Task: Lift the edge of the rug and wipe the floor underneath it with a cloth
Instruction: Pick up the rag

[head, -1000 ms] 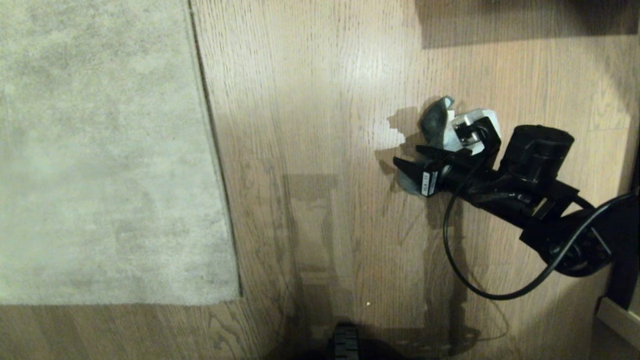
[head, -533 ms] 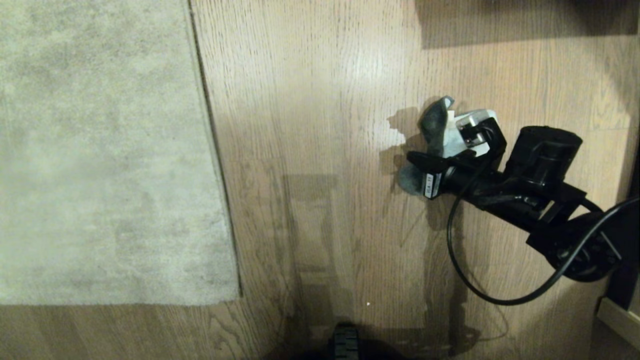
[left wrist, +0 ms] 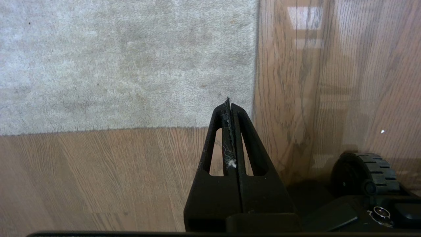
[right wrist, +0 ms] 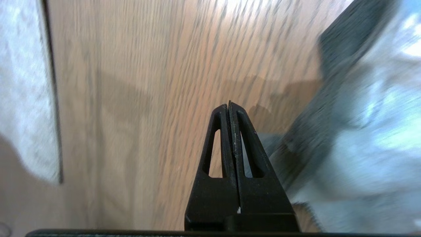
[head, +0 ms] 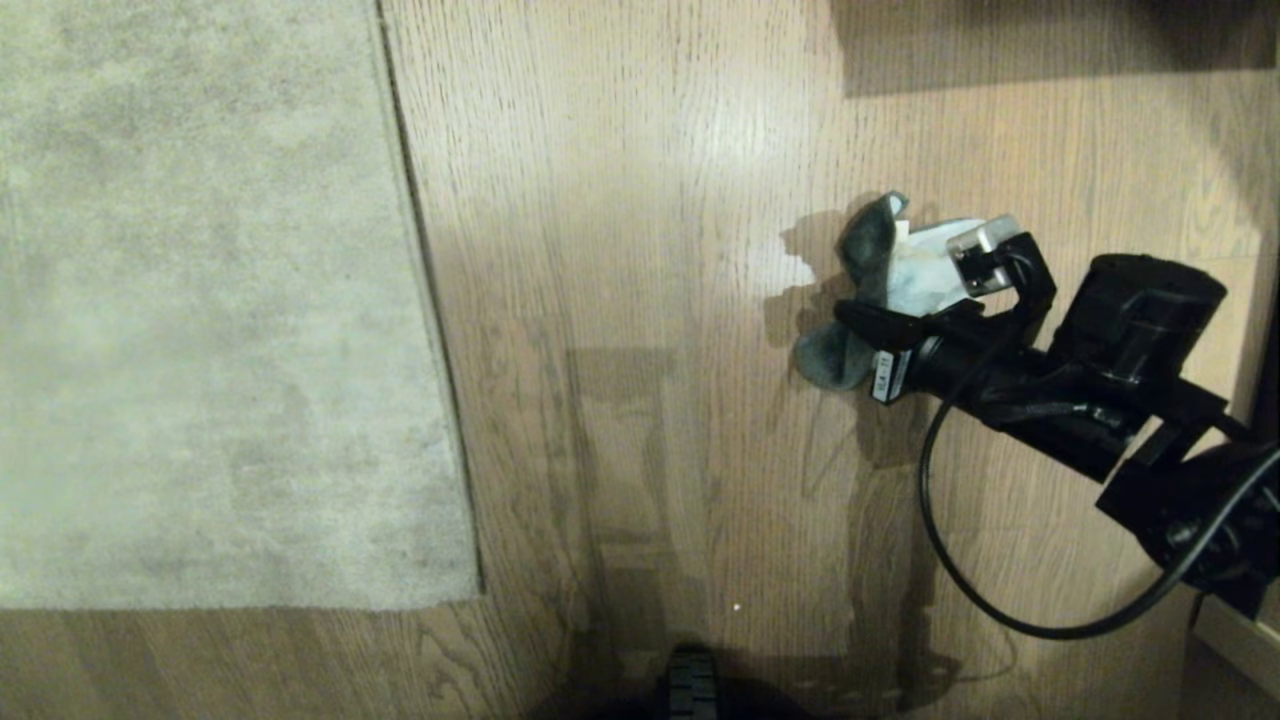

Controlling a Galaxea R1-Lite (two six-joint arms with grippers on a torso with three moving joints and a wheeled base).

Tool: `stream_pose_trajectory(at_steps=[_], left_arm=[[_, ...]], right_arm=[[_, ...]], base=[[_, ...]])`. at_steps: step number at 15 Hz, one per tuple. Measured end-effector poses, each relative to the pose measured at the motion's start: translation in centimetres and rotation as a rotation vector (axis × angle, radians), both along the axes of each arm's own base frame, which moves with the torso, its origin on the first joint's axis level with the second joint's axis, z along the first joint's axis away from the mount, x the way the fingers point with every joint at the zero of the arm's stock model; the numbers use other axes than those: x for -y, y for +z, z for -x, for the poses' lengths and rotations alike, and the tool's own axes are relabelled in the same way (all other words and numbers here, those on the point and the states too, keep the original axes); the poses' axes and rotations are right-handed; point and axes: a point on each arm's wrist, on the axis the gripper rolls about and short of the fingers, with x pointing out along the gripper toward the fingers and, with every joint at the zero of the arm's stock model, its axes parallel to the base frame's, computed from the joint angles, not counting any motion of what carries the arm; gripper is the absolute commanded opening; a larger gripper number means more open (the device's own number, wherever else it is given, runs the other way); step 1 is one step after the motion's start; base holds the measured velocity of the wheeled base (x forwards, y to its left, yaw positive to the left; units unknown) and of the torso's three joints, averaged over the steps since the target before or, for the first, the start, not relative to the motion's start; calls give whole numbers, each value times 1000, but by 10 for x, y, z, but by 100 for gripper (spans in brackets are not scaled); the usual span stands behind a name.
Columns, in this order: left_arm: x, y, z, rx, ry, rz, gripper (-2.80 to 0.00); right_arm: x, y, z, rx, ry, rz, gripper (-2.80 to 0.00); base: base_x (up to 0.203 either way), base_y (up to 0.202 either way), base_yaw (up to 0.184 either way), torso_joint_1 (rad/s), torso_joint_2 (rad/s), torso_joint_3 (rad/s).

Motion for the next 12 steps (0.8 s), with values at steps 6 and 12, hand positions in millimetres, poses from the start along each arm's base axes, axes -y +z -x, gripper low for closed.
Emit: stream_pose_trajectory(at_steps=[6, 12], left_arm=[[0, 0, 0, 0, 0, 0, -280], [0, 0, 0, 0, 0, 0, -280]], right_arm=[[16, 9, -1, 8, -108, 11, -280], [26, 10, -2, -23, -142, 44, 0]], base=[[0, 0, 0, 0, 0, 0], [0, 0, 0, 0, 0, 0]])
